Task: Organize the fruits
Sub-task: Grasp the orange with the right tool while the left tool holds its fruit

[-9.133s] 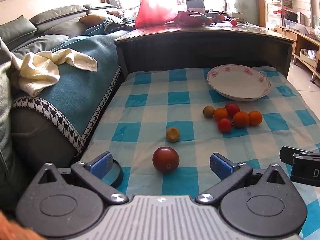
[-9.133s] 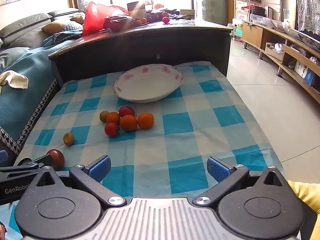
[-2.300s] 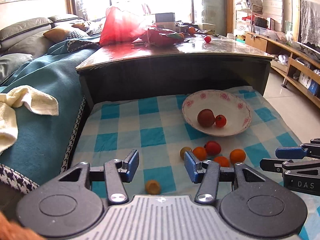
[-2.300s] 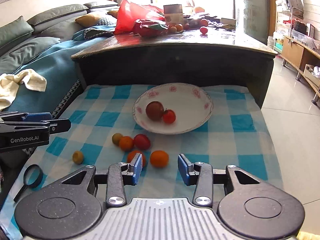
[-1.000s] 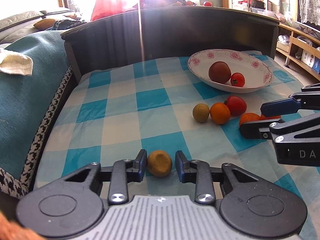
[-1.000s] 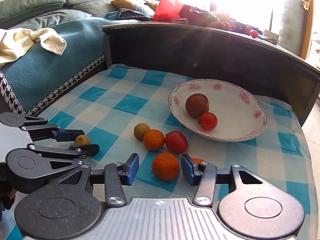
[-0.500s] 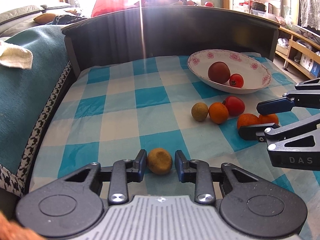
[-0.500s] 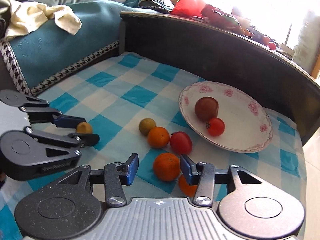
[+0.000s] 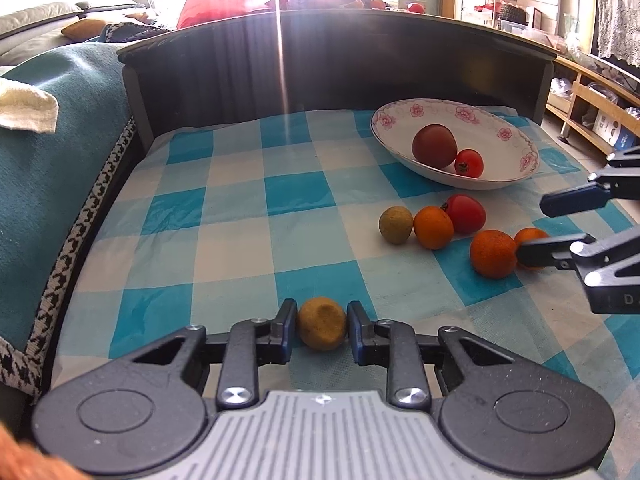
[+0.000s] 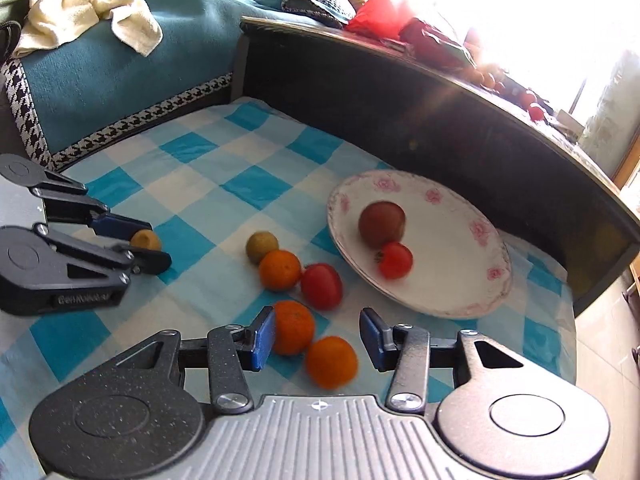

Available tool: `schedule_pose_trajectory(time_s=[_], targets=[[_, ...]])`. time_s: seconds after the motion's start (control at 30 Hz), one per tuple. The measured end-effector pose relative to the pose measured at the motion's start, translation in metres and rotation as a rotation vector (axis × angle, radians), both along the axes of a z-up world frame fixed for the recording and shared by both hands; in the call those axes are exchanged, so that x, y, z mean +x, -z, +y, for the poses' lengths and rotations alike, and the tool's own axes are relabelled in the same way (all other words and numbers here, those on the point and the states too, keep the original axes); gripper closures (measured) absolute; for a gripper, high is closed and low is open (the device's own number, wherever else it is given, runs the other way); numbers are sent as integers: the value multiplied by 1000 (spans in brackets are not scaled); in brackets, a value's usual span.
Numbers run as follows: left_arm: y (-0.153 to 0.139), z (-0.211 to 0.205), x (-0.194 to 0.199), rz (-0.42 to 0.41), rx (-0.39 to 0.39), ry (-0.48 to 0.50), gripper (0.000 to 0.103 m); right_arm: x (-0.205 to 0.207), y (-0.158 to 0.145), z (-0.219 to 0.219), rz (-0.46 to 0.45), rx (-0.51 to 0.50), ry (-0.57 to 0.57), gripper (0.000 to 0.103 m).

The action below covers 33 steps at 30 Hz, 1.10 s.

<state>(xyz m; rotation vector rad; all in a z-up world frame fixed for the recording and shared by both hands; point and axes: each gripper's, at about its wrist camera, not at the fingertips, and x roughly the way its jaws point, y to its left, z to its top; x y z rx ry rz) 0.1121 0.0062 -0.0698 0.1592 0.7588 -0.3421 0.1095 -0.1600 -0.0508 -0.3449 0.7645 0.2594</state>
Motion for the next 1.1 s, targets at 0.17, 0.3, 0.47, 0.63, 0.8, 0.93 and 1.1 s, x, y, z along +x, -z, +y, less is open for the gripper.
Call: schedule_pose_trajectory(time_s=[0.17, 0.3, 0.47, 0.63, 0.8, 0.93, 1.1], targets=[[0, -1, 0, -7, 8, 7, 68, 5, 12, -11, 52, 0, 11, 65], [0, -2, 0, -6, 10, 19, 68, 9, 19, -9, 97, 30, 12, 69], [-2, -6, 1, 4, 11, 40, 68, 8, 20, -9, 100, 37, 38, 78], [-6, -16, -6, -5, 16, 88, 68, 6, 18, -14, 115, 59, 67, 78], [-19, -28, -8, -2, -38, 112, 68, -1, 12, -19, 105, 74, 87, 78], [-31, -43, -4, -30, -53, 133, 68, 0, 2, -28, 74, 107, 121, 78], [-41, -65, 12, -72, -62, 160, 68, 10, -10, -39, 28, 140, 178, 78]])
